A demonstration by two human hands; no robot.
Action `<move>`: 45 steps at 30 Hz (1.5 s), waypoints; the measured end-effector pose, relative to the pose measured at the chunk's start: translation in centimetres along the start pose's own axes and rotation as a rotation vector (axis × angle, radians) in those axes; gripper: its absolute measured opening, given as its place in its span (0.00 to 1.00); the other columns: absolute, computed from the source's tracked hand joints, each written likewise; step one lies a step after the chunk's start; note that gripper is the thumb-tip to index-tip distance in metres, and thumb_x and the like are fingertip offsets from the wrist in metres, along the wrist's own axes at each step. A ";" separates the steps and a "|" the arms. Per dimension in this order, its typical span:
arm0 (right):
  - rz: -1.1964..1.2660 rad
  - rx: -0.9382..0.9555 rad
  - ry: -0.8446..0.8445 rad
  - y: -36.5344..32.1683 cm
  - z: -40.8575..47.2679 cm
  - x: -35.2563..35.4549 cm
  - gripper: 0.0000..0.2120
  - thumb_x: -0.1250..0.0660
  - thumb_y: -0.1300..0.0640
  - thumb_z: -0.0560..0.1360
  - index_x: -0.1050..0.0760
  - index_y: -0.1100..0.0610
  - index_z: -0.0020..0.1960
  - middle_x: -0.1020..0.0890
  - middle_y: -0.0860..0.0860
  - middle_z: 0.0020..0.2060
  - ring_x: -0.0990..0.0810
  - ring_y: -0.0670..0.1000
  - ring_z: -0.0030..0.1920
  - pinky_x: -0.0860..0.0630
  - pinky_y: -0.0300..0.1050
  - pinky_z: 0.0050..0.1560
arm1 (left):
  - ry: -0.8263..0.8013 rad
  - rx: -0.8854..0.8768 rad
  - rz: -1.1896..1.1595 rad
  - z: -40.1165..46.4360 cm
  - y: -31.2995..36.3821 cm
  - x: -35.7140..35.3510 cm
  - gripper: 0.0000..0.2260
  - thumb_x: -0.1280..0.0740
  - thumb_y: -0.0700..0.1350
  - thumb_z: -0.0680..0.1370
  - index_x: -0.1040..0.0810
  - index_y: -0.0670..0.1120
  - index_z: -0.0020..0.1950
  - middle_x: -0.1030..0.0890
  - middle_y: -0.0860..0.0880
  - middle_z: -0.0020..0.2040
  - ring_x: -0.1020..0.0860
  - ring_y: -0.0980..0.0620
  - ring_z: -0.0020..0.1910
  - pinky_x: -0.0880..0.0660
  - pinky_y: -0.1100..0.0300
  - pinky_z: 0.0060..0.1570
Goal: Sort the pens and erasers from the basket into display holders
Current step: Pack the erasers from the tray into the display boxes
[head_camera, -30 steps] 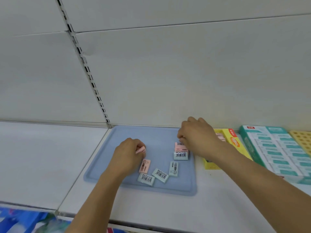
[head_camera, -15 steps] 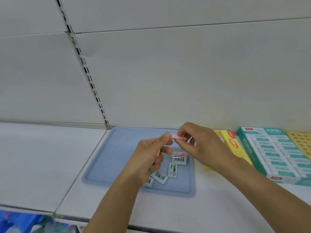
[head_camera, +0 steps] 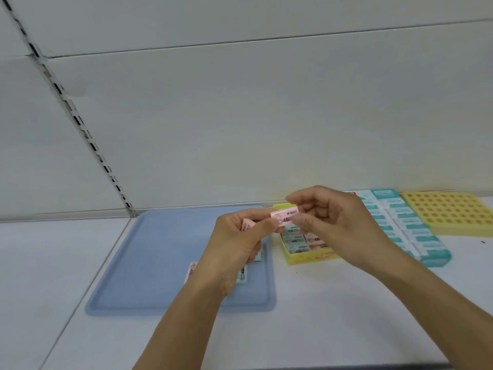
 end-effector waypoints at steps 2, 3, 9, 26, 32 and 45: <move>-0.114 -0.034 0.023 0.0 0.2 1.2 0.09 0.28 0.65 0.73 0.18 0.51 0.47 0.17 0.54 0.38 0.21 0.50 0.37 0.22 0.47 0.43 | 0.010 -0.030 0.058 0.1 -0.1 -0.9 0.06 0.28 0.40 0.75 0.15 0.47 0.50 0.21 0.49 0.33 0.34 0.58 0.23 0.37 0.68 0.24; -0.196 -0.069 0.061 0.3 0.5 2.2 0.08 0.28 0.64 0.73 0.19 0.51 0.45 0.17 0.53 0.37 0.20 0.50 0.37 0.21 0.48 0.43 | 0.025 -0.056 0.128 0.1 -0.3 -1.3 0.06 0.27 0.41 0.74 0.15 0.48 0.50 0.20 0.54 0.33 0.30 0.60 0.24 0.34 0.69 0.27; -0.549 -0.325 0.028 2.0 -0.1 4.8 0.03 0.28 0.57 0.72 0.21 0.51 0.42 0.17 0.48 0.35 0.18 0.49 0.40 0.22 0.51 0.46 | -0.156 -0.286 1.121 -0.7 -1.6 -3.3 0.12 0.33 0.58 0.76 0.21 0.60 0.59 0.23 0.66 0.62 0.25 0.63 0.58 0.30 0.64 0.54; -0.624 -0.651 -0.215 1.6 2.0 3.6 0.05 0.28 0.59 0.73 0.17 0.58 0.39 0.16 0.52 0.32 0.25 0.46 0.27 0.29 0.39 0.31 | -0.194 -0.420 1.305 0.2 -3.4 -3.5 0.13 0.42 0.54 0.81 0.23 0.57 0.61 0.24 0.58 0.62 0.21 0.51 0.52 0.26 0.56 0.44; -0.784 -0.561 -0.213 1.9 2.0 3.1 0.04 0.30 0.58 0.71 0.18 0.56 0.39 0.15 0.50 0.33 0.20 0.47 0.32 0.22 0.43 0.38 | -0.241 -0.509 1.287 1.0 -3.8 -3.7 0.15 0.41 0.54 0.79 0.24 0.60 0.64 0.27 0.64 0.68 0.20 0.53 0.54 0.23 0.54 0.42; -1.157 -0.182 -0.216 2.4 0.3 2.8 0.07 0.33 0.47 0.75 0.22 0.47 0.39 0.21 0.44 0.40 0.24 0.47 0.43 0.36 0.40 0.32 | -0.360 -0.510 1.417 1.9 -3.6 -4.1 0.17 0.50 0.55 0.83 0.31 0.58 0.69 0.30 0.61 0.70 0.22 0.51 0.57 0.28 0.56 0.44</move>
Point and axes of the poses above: each hand's wrist, its own z-axis towards the middle knuckle, its own x-axis out of the back of the hand, y = z × x, the point moved 2 cm from there along z, towards the middle knuckle
